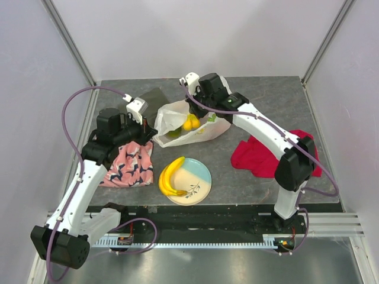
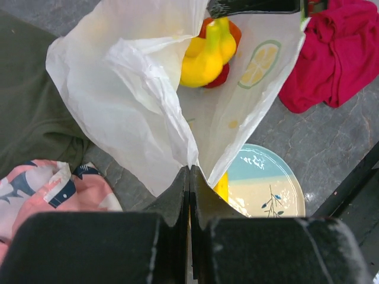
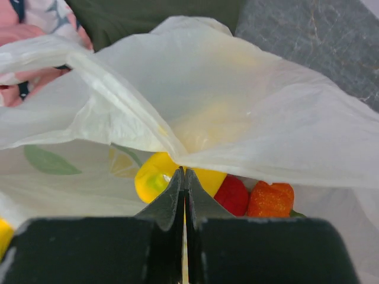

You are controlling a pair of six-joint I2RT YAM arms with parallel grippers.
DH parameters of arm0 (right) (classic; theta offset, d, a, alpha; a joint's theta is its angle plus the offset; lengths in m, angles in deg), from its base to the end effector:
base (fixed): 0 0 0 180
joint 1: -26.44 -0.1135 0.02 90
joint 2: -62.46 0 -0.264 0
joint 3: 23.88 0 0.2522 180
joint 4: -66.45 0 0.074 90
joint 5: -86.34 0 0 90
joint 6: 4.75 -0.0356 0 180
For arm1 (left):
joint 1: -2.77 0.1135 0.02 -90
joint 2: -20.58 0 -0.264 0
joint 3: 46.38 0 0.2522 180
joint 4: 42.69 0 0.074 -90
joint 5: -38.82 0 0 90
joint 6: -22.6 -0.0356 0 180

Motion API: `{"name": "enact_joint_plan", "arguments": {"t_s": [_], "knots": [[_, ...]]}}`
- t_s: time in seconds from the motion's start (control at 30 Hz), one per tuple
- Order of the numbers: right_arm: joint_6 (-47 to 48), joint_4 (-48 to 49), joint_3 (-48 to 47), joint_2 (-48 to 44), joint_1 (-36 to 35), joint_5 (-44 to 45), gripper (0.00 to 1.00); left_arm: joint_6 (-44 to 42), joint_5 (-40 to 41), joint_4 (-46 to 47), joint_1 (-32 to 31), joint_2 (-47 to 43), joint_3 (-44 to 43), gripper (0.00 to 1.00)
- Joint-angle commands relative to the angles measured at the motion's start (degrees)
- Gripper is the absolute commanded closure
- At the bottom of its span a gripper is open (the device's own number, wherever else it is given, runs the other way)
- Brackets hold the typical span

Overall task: Take the fake fruits out of the plastic bag
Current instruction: Take out the fake fruit from the plastic bag, then place the fake fruit on the plate.

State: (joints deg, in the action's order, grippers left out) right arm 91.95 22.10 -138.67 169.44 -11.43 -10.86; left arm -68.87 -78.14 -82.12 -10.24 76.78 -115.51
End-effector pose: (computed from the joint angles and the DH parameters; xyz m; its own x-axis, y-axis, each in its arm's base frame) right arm 0.3405 0.2704 0.3352 -0.3865 -0.4472 -0.8067 -0.7387 0.6738 -0.0196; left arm 0.2045 -0.0638 0.3421 -0.4193 0.1204 -0.8998 0.6069 0.7743 -0.1793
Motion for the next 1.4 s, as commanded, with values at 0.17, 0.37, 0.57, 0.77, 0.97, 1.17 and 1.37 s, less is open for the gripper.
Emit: {"name": "enact_joint_plan", "arguments": {"t_s": [0.17,0.37,0.57,0.77,0.97,1.17,1.37], "knots": [[1.2,-0.8,1.1,-3.3,-0.4,-5.4,1.0,1.0,-0.4,5.8,-0.6,-1.8,2.8,0.98],[1.5,-0.9,-9.7,-7.4,1.0,-14.1,1.0,2.5,-0.6,9.1,-0.7,2.1,2.2,0.99],[0.5,-1.8,-15.4,-11.3,0.9,-18.9,1.0,4.3,-0.5,12.5,-0.8,9.8,-2.5,0.98],[0.2,-3.2,-10.2,-17.4,-0.4,-23.1,1.0,5.5,-0.1,17.1,-0.9,21.8,-12.8,0.98],[5.7,-11.6,-3.4,-22.4,-1.4,-27.8,1.0,4.8,2.3,17.1,-0.9,30.0,-22.8,0.98],[15.3,-18.1,4.9,-27.1,-1.3,-28.9,1.0,5.0,1.6,16.1,-0.9,34.1,-29.3,0.98],[25.0,-17.5,14.2,-26.6,-4.4,-25.1,1.0,4.6,1.6,15.9,-0.9,33.2,-30.6,0.98]]}}
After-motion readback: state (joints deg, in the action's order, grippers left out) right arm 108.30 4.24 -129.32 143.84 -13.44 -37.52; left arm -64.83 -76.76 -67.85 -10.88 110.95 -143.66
